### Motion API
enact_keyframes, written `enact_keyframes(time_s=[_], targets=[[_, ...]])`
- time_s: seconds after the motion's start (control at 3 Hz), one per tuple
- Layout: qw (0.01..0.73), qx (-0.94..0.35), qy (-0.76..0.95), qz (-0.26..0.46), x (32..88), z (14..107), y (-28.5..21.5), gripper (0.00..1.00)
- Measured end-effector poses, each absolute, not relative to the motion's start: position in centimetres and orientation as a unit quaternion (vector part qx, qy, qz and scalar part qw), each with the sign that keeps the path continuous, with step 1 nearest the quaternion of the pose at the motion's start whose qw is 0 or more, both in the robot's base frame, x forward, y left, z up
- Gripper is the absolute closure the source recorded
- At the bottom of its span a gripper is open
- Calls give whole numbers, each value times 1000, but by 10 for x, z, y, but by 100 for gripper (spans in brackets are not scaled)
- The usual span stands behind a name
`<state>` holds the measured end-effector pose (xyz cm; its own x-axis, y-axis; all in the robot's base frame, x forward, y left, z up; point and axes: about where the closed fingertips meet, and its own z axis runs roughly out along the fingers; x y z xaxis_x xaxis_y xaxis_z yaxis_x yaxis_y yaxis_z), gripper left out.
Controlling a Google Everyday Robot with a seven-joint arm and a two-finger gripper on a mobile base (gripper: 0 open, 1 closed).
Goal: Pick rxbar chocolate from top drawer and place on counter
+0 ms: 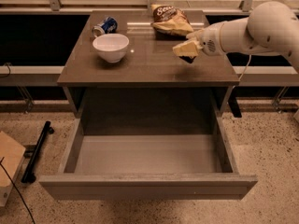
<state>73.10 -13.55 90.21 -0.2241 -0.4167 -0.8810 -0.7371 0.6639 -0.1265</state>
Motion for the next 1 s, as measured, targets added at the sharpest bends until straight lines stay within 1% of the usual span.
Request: enact_keyframes(time_s=[0.33, 1.0], targets=[[508, -361, 764, 166, 761, 886, -137, 81], [505, -363, 764, 170, 761, 883, -131, 35]])
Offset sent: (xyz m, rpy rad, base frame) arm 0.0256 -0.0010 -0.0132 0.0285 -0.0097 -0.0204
